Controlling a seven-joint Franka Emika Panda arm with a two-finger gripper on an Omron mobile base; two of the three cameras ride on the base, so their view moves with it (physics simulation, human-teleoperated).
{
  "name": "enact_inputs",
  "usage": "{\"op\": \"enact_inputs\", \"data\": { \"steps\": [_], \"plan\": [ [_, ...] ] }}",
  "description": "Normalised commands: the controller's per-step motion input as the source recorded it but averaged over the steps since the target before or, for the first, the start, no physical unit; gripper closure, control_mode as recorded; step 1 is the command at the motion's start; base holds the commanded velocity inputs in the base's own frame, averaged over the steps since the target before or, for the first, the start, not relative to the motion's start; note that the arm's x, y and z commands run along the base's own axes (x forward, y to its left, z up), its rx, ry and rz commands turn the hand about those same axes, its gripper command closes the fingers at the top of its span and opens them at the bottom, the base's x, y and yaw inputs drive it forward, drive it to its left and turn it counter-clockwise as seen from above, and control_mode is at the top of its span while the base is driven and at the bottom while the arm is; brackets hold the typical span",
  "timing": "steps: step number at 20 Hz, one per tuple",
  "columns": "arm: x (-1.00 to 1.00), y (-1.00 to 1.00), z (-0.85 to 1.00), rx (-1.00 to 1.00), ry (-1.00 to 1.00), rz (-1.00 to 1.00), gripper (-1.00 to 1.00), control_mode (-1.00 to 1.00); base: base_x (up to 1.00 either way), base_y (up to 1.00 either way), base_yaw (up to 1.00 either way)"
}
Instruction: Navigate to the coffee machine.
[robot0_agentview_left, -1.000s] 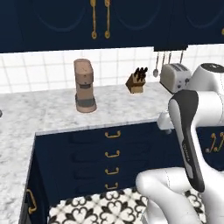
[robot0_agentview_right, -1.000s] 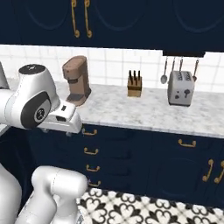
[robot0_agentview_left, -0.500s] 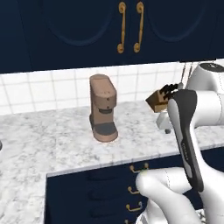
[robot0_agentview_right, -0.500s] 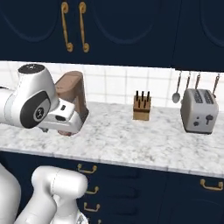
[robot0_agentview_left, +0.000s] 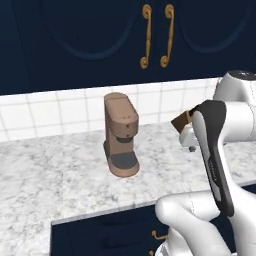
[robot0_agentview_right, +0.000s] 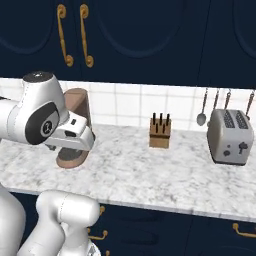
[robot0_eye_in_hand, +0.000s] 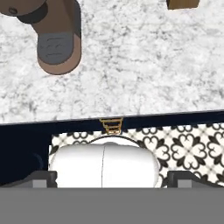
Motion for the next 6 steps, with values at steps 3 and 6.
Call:
{"op": "enact_inputs", "data": {
  "steps": [3, 6],
  "plan": [
    [0.0, 0.0, 0.0, 0.0, 0.0, 0.0, -1.0, 1.0, 0.19, 0.7, 0.01],
    [0.0, 0.0, 0.0, 0.0, 0.0, 0.0, -1.0, 1.0, 0.15, 0.55, 0.05]
  ]
}}
